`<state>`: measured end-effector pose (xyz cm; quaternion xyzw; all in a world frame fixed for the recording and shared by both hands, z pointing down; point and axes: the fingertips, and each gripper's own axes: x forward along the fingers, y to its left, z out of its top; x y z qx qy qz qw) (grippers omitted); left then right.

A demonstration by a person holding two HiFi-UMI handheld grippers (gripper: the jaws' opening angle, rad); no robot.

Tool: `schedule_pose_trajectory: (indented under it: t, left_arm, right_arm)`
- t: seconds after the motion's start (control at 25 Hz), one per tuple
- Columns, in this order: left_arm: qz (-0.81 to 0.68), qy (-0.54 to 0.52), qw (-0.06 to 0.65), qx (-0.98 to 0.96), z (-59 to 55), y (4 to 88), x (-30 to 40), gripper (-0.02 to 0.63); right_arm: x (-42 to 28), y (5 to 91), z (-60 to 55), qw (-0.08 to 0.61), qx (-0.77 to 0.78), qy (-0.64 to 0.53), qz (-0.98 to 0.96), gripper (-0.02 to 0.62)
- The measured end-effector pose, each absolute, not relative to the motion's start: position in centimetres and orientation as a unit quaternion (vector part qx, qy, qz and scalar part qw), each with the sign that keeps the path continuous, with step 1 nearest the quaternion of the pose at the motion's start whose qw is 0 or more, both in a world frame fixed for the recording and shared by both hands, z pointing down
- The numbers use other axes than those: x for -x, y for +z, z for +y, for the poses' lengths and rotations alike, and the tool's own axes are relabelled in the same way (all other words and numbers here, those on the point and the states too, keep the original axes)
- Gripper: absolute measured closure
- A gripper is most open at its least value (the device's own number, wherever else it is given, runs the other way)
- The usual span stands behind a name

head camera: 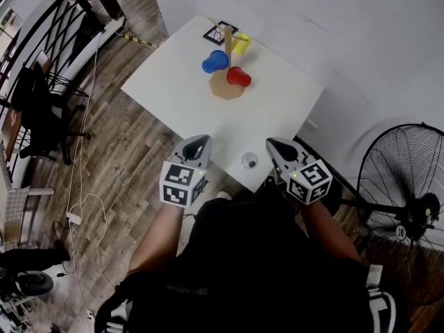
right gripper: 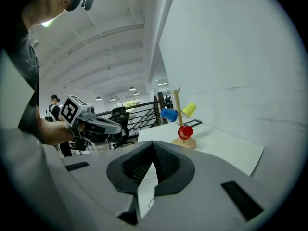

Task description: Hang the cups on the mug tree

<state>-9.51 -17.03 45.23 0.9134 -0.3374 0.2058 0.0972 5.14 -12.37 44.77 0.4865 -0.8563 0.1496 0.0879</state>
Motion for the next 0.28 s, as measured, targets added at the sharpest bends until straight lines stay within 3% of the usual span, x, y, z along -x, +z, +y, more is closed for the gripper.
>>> schedule_pose_trajectory:
  t: [0.28]
  left_arm:
    - [-0.339, 0.207, 0.094, -0.913, -17.38, 44.96, 9.78, 0.589]
  right_arm:
    - [-4.99, 44.44, -12.94, 0.086, -0.485, 0.147, -0.858, 0.589]
